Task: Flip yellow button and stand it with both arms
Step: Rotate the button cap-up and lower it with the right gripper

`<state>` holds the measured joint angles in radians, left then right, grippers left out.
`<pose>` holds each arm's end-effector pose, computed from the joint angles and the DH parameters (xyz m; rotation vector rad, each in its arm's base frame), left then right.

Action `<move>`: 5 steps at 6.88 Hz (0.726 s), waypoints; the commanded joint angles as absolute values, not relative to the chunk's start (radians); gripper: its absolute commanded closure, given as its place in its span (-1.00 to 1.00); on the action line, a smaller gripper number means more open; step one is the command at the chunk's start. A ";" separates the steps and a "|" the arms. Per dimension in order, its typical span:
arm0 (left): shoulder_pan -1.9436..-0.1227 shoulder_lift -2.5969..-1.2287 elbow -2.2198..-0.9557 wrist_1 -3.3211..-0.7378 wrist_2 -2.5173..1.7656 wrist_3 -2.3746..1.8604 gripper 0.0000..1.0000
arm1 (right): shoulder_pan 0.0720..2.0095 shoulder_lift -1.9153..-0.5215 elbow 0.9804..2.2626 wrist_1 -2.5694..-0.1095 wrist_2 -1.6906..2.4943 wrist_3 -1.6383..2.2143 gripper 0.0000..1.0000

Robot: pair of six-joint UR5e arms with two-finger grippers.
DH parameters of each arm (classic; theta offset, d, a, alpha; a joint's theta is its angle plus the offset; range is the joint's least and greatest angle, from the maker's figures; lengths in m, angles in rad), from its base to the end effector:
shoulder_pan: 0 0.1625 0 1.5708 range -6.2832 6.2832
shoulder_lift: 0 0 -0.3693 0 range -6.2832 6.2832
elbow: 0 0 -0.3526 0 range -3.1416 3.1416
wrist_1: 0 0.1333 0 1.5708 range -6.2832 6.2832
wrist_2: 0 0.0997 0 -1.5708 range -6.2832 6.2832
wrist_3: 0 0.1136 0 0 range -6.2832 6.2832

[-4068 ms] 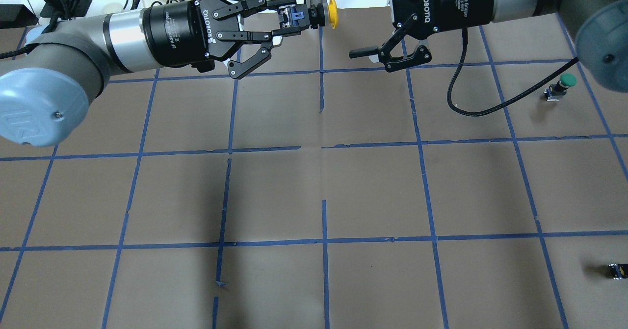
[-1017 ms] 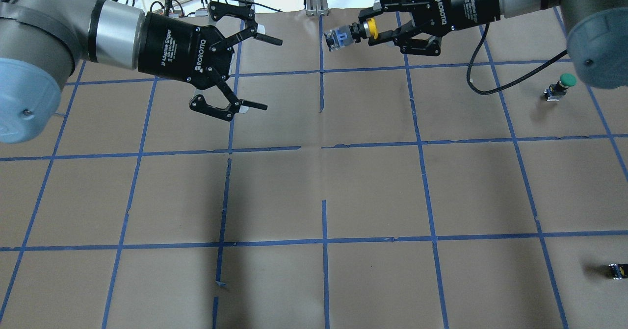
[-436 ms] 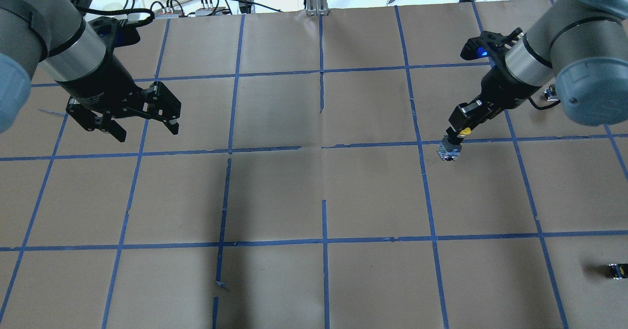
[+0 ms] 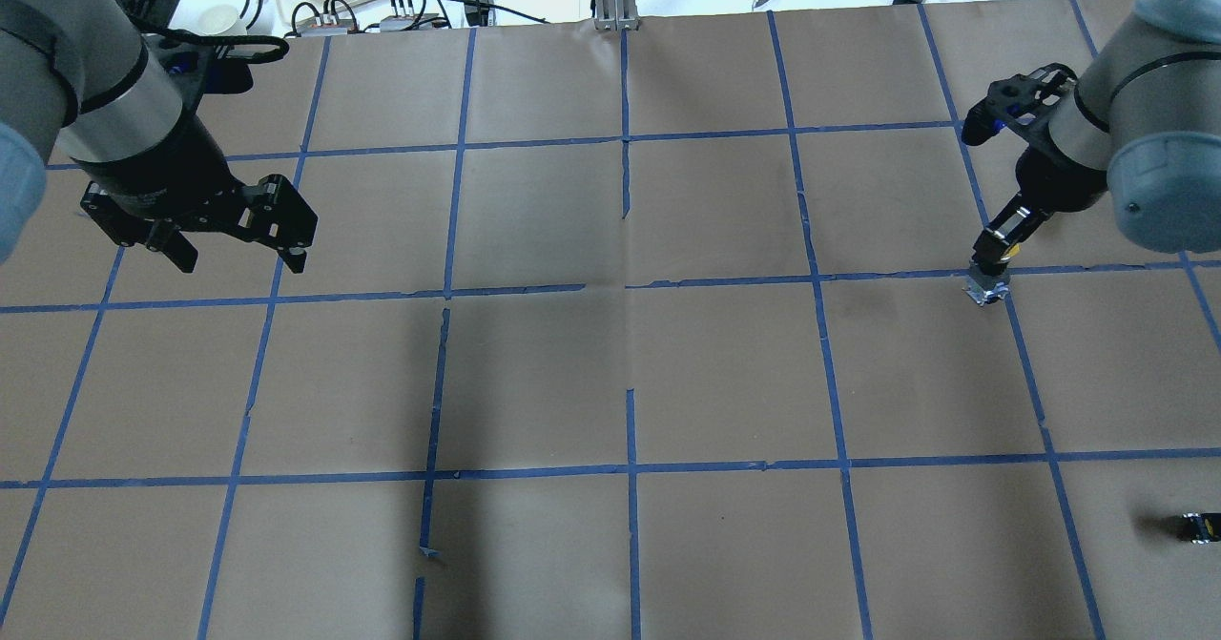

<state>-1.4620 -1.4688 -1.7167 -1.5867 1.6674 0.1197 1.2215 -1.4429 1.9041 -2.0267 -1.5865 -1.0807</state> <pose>-0.0774 -0.4183 0.3956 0.0210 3.0505 0.1075 -0.0345 -0.4791 0.2578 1.1205 -2.9259 -0.0224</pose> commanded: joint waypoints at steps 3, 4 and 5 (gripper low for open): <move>-1.537 -1.465 -1.729 -1.546 1.640 0.103 -1.00 | 0.897 -1.393 2.002 -2.243 -1.493 -2.069 0.96; -1.540 -1.462 -1.727 -1.546 1.632 0.103 -1.00 | 0.837 -1.379 1.999 -2.226 -1.445 -2.238 0.96; -1.543 -1.462 -1.727 -1.546 1.631 0.101 -1.00 | 0.824 -1.384 2.002 -2.139 -1.425 -2.302 0.95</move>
